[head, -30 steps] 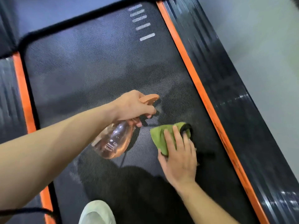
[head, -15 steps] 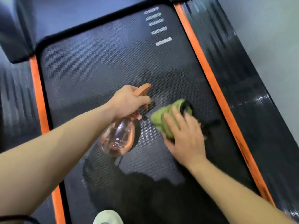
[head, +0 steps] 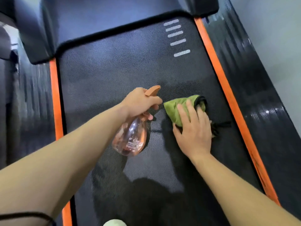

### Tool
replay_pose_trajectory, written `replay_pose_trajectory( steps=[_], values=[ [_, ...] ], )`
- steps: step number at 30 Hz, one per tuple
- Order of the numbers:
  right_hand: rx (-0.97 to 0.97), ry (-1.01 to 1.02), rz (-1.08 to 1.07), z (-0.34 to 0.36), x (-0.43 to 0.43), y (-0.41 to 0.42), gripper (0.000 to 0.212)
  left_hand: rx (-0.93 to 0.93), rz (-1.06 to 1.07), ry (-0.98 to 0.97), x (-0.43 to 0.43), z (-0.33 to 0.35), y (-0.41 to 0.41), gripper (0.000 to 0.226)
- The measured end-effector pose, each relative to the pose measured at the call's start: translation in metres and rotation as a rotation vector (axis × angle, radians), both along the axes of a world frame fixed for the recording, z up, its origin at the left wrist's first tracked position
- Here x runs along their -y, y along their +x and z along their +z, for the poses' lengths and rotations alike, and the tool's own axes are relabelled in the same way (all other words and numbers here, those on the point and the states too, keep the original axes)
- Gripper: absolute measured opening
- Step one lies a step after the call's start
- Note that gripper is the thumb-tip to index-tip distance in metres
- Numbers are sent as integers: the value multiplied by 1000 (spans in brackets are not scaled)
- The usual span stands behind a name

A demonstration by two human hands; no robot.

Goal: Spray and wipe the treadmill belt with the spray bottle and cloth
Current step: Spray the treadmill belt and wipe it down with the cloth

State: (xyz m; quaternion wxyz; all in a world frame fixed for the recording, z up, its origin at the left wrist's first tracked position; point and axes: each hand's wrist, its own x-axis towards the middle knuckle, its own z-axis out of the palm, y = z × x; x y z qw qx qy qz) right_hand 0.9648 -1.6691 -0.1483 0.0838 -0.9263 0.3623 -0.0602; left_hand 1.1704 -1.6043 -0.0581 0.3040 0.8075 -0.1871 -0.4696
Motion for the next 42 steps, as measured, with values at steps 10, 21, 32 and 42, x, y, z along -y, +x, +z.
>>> replay_pose_trajectory(
  steps=[10, 21, 32, 42],
  values=[
    [29, 65, -50, 7, 6, 21, 64, 22, -5, 37, -8, 5, 5, 19],
    [-16, 119, 598, 0, -74, 110, 69, 25, 180, 82, -129, 25, 23, 15],
    [-74, 89, 178, 7, -26, 122, 64, -92, 288, 51, -205, 48, -7, 62],
    [-131, 112, 574, 2, -180, 2, 74, -161, 334, 89, -264, 41, -46, 54]
  ],
)
